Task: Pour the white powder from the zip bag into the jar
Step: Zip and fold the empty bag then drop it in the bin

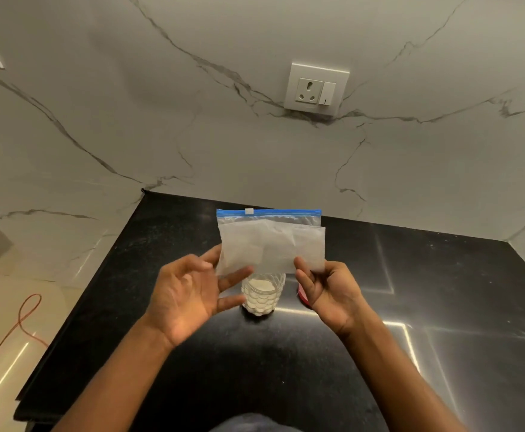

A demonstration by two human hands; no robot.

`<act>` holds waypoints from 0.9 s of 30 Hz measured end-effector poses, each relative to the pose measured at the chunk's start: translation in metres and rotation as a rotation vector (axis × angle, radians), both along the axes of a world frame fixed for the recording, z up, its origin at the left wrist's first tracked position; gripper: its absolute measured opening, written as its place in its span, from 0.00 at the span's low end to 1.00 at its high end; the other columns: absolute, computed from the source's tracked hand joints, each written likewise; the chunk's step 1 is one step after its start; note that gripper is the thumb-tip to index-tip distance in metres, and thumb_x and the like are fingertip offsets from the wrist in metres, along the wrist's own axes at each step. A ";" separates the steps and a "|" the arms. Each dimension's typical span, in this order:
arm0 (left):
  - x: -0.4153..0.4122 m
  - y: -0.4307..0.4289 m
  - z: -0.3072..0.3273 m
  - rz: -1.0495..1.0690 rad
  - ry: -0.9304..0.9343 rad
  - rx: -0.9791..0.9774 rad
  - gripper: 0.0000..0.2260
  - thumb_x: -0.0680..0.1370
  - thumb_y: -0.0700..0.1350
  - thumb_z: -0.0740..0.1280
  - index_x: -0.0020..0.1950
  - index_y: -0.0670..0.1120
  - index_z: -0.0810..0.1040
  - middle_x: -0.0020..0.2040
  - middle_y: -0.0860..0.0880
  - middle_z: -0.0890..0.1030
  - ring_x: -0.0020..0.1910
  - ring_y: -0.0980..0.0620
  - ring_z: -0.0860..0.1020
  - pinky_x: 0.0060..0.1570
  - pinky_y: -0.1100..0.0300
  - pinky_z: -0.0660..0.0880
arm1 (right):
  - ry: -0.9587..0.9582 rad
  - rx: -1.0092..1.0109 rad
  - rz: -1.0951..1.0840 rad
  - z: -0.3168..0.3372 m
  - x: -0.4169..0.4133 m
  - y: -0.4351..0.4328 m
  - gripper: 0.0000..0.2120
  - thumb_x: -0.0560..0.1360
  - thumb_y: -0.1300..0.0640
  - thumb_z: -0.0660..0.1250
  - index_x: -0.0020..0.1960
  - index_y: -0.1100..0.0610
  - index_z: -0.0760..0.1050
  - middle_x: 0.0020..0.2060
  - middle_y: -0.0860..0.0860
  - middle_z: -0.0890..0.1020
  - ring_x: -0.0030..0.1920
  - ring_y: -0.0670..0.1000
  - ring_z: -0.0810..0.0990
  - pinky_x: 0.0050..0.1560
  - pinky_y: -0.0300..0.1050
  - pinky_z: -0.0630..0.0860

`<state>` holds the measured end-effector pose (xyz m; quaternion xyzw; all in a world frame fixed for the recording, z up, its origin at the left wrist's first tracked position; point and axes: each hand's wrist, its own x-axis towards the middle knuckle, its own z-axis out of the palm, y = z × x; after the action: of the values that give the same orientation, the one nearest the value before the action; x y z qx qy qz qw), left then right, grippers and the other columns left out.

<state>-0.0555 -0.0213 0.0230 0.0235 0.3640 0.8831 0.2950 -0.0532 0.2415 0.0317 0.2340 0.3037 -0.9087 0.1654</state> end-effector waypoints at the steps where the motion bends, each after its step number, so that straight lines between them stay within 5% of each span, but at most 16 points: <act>1: 0.002 -0.001 -0.002 -0.039 0.147 -0.259 0.28 0.72 0.55 0.76 0.73 0.56 0.80 0.67 0.47 0.84 0.60 0.49 0.85 0.49 0.53 0.83 | -0.013 0.010 0.011 0.000 0.002 0.001 0.15 0.83 0.68 0.55 0.68 0.66 0.73 0.51 0.66 0.87 0.37 0.55 0.90 0.33 0.46 0.87; 3: 0.003 0.005 -0.001 -0.022 0.295 -0.641 0.36 0.60 0.69 0.81 0.66 0.63 0.81 0.60 0.56 0.87 0.56 0.58 0.85 0.50 0.59 0.81 | -0.034 0.044 0.066 0.000 0.004 0.002 0.14 0.84 0.66 0.55 0.67 0.66 0.72 0.49 0.66 0.88 0.36 0.54 0.90 0.32 0.45 0.86; 4: 0.002 0.009 -0.001 0.042 0.281 -0.673 0.39 0.57 0.72 0.81 0.65 0.61 0.81 0.59 0.57 0.87 0.57 0.58 0.85 0.51 0.59 0.81 | -0.044 0.072 0.095 0.000 0.005 0.002 0.14 0.84 0.66 0.54 0.66 0.66 0.73 0.49 0.66 0.88 0.35 0.54 0.89 0.31 0.45 0.86; 9: -0.004 0.025 0.005 0.343 -0.005 -0.289 0.19 0.76 0.50 0.75 0.66 0.50 0.83 0.61 0.44 0.88 0.61 0.42 0.86 0.48 0.52 0.86 | 0.133 0.172 0.142 -0.004 0.009 0.001 0.24 0.79 0.55 0.65 0.70 0.67 0.75 0.47 0.61 0.86 0.36 0.52 0.86 0.32 0.43 0.82; 12: -0.002 0.034 0.007 0.409 -0.006 -0.270 0.17 0.79 0.47 0.72 0.68 0.49 0.81 0.61 0.44 0.88 0.59 0.43 0.87 0.48 0.49 0.87 | 0.422 0.138 0.162 -0.013 0.016 0.001 0.38 0.74 0.40 0.73 0.78 0.56 0.71 0.63 0.58 0.82 0.53 0.54 0.82 0.50 0.47 0.81; 16: 0.010 0.051 0.006 0.427 -0.050 -0.260 0.17 0.78 0.46 0.72 0.66 0.49 0.81 0.59 0.44 0.88 0.56 0.44 0.88 0.50 0.49 0.87 | 0.484 0.336 0.143 -0.021 0.024 -0.034 0.52 0.64 0.43 0.85 0.79 0.57 0.65 0.70 0.60 0.80 0.69 0.61 0.80 0.67 0.61 0.77; 19: 0.018 0.064 0.002 0.384 -0.072 -0.285 0.14 0.81 0.43 0.71 0.67 0.48 0.81 0.59 0.43 0.88 0.56 0.44 0.88 0.50 0.48 0.87 | 0.447 0.324 -0.025 -0.010 0.013 -0.053 0.41 0.68 0.46 0.82 0.75 0.58 0.70 0.65 0.61 0.83 0.66 0.63 0.82 0.60 0.59 0.82; 21: 0.018 0.064 0.002 0.393 -0.078 -0.302 0.14 0.82 0.42 0.70 0.68 0.47 0.80 0.59 0.43 0.88 0.57 0.43 0.88 0.55 0.45 0.86 | 0.405 0.398 -0.171 -0.010 0.001 -0.054 0.28 0.74 0.56 0.79 0.71 0.56 0.74 0.60 0.60 0.85 0.62 0.63 0.85 0.57 0.62 0.84; 24: 0.016 0.060 0.004 0.409 -0.079 -0.336 0.14 0.83 0.42 0.69 0.69 0.46 0.79 0.59 0.43 0.88 0.58 0.43 0.87 0.60 0.42 0.84 | 0.564 0.748 -0.202 -0.014 -0.001 -0.058 0.19 0.80 0.60 0.72 0.70 0.52 0.76 0.57 0.52 0.87 0.59 0.57 0.86 0.55 0.54 0.86; 27: 0.015 0.063 0.005 0.419 -0.063 -0.376 0.11 0.85 0.43 0.67 0.66 0.47 0.81 0.55 0.45 0.89 0.54 0.46 0.89 0.52 0.48 0.86 | 0.907 1.327 -0.130 -0.023 0.003 -0.060 0.28 0.80 0.50 0.67 0.78 0.56 0.70 0.68 0.53 0.82 0.66 0.51 0.83 0.61 0.45 0.81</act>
<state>-0.0401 0.0419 0.0284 -0.1350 0.5088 0.8422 0.1164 -0.0498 0.1815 0.0083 -0.0911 0.8034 -0.5532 -0.2006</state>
